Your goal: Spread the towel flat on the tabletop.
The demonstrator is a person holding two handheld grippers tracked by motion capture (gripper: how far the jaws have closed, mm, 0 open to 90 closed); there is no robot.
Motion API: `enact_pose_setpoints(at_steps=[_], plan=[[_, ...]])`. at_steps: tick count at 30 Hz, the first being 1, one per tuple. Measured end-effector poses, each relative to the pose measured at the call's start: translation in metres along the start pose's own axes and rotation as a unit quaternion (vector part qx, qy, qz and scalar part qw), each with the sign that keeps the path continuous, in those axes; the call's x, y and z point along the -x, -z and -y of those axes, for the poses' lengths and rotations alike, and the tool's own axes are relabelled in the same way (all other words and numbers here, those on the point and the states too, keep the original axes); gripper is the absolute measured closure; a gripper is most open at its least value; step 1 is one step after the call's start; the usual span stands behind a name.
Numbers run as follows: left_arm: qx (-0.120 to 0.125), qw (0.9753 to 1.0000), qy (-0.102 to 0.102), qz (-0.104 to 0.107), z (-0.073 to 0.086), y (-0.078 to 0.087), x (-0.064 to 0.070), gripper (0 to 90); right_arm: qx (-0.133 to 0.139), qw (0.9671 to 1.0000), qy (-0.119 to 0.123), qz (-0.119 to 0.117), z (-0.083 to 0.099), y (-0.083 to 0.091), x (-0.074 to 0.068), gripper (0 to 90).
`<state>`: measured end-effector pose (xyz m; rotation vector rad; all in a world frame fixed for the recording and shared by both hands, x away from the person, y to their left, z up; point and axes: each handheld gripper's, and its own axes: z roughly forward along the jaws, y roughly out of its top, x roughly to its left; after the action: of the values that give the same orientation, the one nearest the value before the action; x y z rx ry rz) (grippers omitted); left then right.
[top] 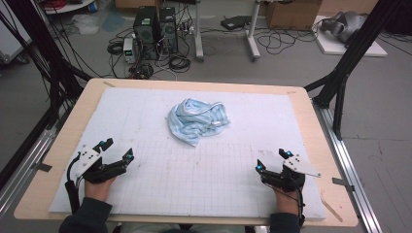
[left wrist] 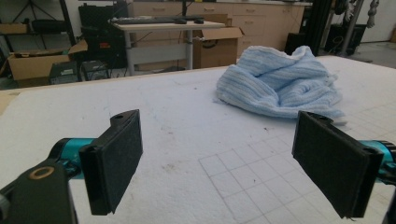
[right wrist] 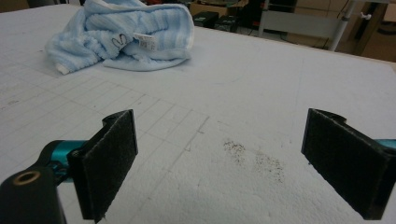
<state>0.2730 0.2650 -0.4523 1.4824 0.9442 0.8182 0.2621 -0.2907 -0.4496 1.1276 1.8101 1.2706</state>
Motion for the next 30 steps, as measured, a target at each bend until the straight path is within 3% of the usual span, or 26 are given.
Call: enact_pose_setpoints(at_steps=[16, 25, 28, 30], plan=[[0.011, 0.9998, 0.012, 0.012, 0.001, 0.002, -0.003, 16.1, -0.005, 1.0, 0.0, 0.001, 0.0, 0.0, -0.001, 9.7], [-0.002, 0.9998, 0.018, 0.009, -0.001, 0.0, -0.004, 17.0, -0.007, 1.0, 0.001, -0.003, -0.001, -0.002, 0.0, 9.7], [-0.002, 0.9999, 0.01, 0.013, -0.008, -0.002, -0.004, 17.2, -0.007, 1.0, 0.001, -0.003, -0.001, -0.002, 0.0, 9.7], [0.003, 0.9997, 0.009, 0.023, -0.022, -0.007, -0.002, 17.2, -0.008, 1.0, 0.0, -0.003, -0.001, -0.002, 0.0, 9.7]])
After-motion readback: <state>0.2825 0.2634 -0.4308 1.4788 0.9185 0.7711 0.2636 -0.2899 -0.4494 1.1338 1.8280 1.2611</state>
